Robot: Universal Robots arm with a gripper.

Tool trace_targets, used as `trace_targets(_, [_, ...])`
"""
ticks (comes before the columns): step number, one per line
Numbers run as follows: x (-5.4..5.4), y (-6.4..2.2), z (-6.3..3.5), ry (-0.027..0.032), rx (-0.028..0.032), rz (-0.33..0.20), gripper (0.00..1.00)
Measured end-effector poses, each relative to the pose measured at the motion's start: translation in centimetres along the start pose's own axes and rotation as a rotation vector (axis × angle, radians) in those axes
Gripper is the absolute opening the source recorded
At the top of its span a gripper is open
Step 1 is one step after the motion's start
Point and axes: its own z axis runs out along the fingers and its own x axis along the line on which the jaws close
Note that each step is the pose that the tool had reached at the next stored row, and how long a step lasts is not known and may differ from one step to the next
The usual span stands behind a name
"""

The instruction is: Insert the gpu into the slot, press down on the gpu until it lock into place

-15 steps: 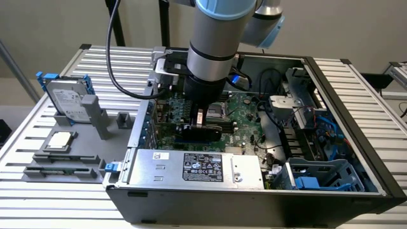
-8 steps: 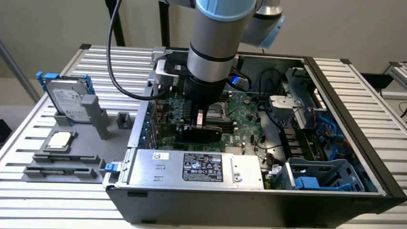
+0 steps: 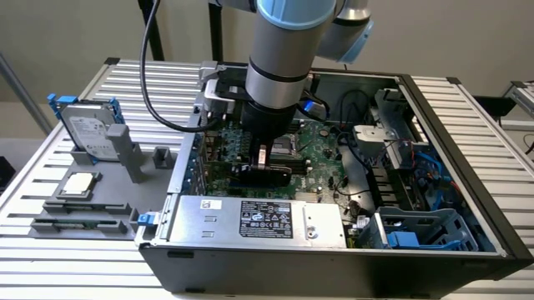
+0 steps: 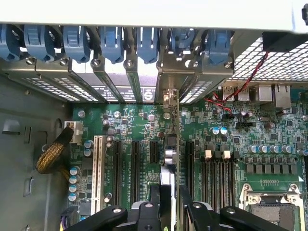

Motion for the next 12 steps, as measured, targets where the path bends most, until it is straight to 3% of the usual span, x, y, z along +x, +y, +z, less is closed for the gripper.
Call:
trace_targets(2, [0.0,0.0,-0.15,0.0005,0.0006,0.0,0.27])
trace_targets(3, [0.0,0.03,-0.52,0.0014,-0.0004,0.0,0.33])
trace_targets(8, [-0.1,0.27,-2.75,0.0023,-0.001,0.0,0.33])
trace_targets(12, [-0.3,0.37,-3.12,0.0037,-0.0009,0.0,0.31])
